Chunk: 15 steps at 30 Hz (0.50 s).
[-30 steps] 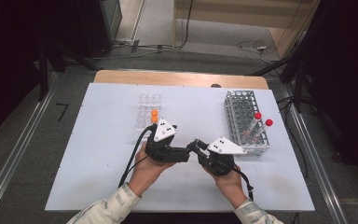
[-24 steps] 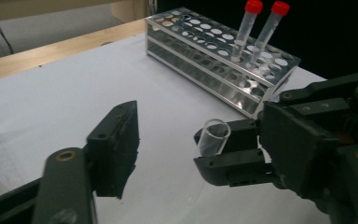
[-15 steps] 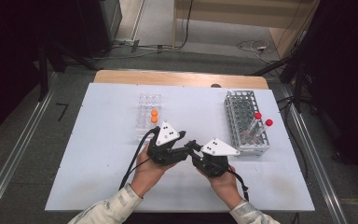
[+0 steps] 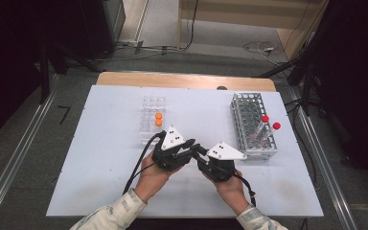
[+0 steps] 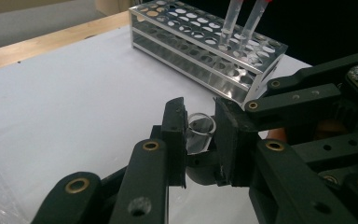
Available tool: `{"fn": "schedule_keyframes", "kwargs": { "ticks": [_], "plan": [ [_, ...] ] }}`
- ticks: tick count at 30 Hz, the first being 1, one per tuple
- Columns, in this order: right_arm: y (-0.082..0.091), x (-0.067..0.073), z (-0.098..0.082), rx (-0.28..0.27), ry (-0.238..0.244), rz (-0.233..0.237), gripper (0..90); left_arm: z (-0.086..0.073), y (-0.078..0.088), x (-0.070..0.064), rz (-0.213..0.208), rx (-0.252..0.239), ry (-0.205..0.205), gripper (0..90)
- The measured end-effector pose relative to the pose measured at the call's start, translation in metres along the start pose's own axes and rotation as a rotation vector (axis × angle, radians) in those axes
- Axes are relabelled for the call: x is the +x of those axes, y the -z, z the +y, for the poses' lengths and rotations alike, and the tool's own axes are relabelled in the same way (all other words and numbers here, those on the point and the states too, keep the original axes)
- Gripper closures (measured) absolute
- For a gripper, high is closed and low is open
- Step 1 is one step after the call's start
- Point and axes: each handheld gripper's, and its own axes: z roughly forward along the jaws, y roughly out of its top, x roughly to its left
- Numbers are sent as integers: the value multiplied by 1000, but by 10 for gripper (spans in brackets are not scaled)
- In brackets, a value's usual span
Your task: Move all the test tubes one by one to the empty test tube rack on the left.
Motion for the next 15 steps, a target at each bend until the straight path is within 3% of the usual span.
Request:
{"fn": "schedule_keyframes", "kwargs": {
  "ticks": [8, 15],
  "plan": [
    [0, 0, 0, 1, 1, 1, 724, 0, 1, 1, 3, -2, 6, 761],
    [0, 0, 0, 4, 0, 11, 617, 0, 1, 1, 4, -2, 5, 765]
  ]
}}
